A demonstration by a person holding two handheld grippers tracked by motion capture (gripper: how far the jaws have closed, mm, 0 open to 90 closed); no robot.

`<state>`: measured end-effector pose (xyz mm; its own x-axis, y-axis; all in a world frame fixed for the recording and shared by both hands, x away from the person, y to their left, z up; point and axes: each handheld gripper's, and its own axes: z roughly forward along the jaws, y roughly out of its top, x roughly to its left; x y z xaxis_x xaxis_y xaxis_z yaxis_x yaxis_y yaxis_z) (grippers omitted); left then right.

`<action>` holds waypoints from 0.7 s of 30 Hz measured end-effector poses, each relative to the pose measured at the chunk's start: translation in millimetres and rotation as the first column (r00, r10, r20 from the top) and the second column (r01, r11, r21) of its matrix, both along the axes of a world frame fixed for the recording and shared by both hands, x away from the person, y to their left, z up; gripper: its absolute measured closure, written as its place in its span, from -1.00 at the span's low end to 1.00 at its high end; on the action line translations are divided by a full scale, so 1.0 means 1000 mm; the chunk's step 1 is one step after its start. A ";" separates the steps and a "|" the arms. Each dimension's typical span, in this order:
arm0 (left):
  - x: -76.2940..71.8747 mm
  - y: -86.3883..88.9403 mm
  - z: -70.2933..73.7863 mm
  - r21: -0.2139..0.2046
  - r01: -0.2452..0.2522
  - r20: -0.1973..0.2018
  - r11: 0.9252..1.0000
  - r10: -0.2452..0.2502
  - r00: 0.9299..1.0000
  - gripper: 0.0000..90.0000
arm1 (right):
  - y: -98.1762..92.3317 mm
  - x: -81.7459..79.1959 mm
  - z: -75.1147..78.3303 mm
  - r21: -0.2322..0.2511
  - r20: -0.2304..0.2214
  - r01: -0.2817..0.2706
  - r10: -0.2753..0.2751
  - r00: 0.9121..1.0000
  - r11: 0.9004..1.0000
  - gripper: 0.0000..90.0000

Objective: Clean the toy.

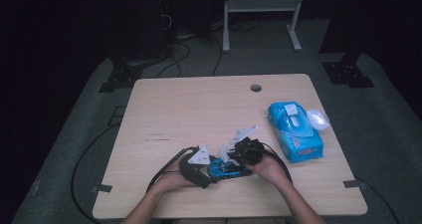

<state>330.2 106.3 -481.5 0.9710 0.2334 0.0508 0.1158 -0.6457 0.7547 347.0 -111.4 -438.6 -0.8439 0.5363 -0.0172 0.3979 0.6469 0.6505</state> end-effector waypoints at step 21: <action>0.000 0.001 0.000 0.004 0.003 0.004 1.000 -0.003 1.000 -0.45 | -0.018 -0.003 -0.003 0.022 0.002 0.029 -0.030 1.000 0.999 0.87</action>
